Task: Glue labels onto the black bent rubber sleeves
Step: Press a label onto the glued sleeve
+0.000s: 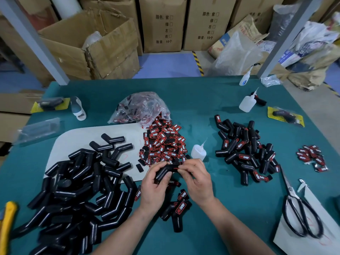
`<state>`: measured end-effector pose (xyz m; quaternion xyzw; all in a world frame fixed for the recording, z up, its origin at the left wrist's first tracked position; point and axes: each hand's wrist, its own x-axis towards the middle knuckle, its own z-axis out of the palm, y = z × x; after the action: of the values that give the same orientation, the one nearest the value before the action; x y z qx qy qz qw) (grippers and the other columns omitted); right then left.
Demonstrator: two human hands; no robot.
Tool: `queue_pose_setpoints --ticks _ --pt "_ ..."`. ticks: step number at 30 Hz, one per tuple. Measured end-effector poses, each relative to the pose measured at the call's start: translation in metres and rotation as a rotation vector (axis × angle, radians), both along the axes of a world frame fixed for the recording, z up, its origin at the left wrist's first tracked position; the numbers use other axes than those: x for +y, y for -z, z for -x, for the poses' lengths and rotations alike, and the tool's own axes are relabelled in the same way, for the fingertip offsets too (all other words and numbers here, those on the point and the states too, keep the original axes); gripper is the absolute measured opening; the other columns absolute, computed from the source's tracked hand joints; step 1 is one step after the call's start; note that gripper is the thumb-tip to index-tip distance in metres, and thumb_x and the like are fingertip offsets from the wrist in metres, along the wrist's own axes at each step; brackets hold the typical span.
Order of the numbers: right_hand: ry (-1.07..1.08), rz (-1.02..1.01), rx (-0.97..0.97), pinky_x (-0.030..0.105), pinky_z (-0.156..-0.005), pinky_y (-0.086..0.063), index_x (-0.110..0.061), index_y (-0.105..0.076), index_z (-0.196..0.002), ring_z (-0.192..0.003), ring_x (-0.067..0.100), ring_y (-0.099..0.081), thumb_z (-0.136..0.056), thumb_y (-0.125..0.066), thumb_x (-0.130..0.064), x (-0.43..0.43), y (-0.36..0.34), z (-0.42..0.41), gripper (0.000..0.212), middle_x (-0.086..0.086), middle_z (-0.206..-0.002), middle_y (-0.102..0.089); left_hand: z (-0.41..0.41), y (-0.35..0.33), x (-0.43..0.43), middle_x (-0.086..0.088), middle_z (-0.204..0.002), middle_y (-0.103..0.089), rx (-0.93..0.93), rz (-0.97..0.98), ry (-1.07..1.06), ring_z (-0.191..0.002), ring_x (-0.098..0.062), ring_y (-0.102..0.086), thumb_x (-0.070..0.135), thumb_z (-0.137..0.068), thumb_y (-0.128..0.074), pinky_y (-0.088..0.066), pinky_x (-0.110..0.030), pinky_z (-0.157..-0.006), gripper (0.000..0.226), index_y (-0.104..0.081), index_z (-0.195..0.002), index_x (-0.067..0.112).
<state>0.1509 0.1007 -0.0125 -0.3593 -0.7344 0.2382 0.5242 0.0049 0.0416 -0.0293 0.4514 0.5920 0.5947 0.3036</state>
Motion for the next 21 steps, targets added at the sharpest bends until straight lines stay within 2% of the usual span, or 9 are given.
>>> queue_pose_setpoints --ticks 5,8,13,21 --pt "0.009 -0.034 -0.132 0.022 -0.091 -0.033 -0.024 -0.063 -0.101 -0.095 0.009 -0.052 -0.101 -0.056 -0.037 0.001 -0.0002 0.0016 0.015 -0.012 -0.096 -0.056 -0.0004 -0.0007 0.0001 0.022 -0.123 -0.067 0.014 -0.005 0.001 -0.12 -0.006 -0.063 0.036 -0.09 -0.068 -0.045 -0.014 -0.101 0.037 -0.064 -0.12 0.056" --pt "0.028 -0.021 -0.151 0.025 -0.089 -0.034 -0.023 -0.066 -0.098 -0.095 0.01 -0.05 -0.1 -0.056 -0.039 0.0009 0.001 0.0022 0.019 -0.01 -0.093 -0.057 -0.0003 -0.0011 0.0004 0.022 -0.123 -0.066 0.025 -0.001 0.006 -0.12 -0.006 -0.063 0.037 -0.09 -0.068 -0.044 -0.013 -0.1 0.037 -0.064 -0.12 0.056" --pt "0.054 0.015 -0.162 0.026 -0.086 -0.037 -0.011 -0.075 -0.09 -0.094 0.008 -0.049 -0.099 -0.057 -0.036 -0.0002 0.0011 0.0037 0.032 -0.009 -0.091 -0.057 0.0007 0.0002 0.0006 0.021 -0.123 -0.067 0.036 -0.005 0.018 -0.12 -0.007 -0.063 0.036 -0.09 -0.069 -0.044 -0.013 -0.1 0.036 -0.064 -0.12 0.054" --pt "0.056 -0.001 -0.168 0.033 -0.082 -0.039 -0.009 -0.075 -0.089 -0.093 0.01 -0.048 -0.1 -0.055 -0.039 -0.0004 0.0004 0.0044 0.038 0.0 -0.085 -0.061 0.0003 -0.0013 -0.0001 0.02 -0.123 -0.067 0.036 -0.016 0.014 -0.119 -0.007 -0.063 0.036 -0.089 -0.069 -0.044 -0.012 -0.1 0.036 -0.065 -0.12 0.053"
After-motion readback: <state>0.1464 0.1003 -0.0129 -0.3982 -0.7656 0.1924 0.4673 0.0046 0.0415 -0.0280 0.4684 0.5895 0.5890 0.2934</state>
